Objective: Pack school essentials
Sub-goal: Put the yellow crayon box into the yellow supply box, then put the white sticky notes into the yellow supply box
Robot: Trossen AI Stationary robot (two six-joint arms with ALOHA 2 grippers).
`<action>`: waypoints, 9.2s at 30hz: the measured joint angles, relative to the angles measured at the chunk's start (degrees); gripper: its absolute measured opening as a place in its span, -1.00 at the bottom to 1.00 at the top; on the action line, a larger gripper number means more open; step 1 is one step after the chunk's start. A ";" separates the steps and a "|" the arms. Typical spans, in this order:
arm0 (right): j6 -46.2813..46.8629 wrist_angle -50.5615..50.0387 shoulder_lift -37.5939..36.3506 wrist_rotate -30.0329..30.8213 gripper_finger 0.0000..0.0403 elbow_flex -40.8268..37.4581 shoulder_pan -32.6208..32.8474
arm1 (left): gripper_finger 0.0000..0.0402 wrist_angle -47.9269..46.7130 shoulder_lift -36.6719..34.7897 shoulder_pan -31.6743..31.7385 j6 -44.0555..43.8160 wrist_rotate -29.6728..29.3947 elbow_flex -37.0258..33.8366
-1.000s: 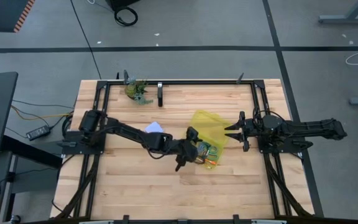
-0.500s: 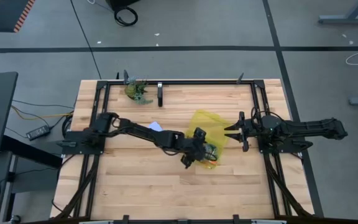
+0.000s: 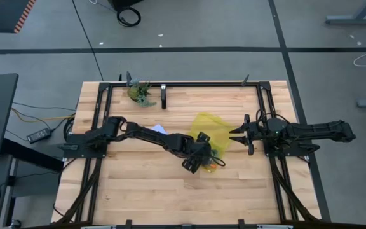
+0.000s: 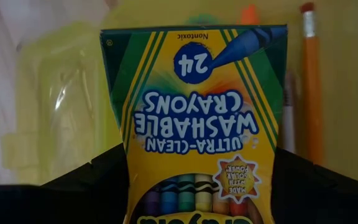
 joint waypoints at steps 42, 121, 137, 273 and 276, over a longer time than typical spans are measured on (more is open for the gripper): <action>0.00 -0.16 0.12 -0.02 -0.35 0.00 0.00 | 0.96 -17.97 -8.09 2.01 -9.86 -6.02 -0.09; -0.01 0.04 0.24 0.00 -0.35 0.00 0.00 | -0.07 8.00 -32.47 40.43 -36.94 37.76 -50.07; 0.00 0.04 0.24 0.00 -0.35 0.00 0.00 | -0.14 10.32 -32.43 39.53 -36.69 36.47 -53.79; 0.00 -0.37 0.90 -0.02 -0.35 0.07 0.00 | -0.59 19.75 -19.62 12.07 -31.37 22.93 -29.33; 0.00 -0.37 0.90 -0.02 -0.35 0.07 0.00 | -0.40 17.41 -19.84 12.03 -31.36 20.81 -29.33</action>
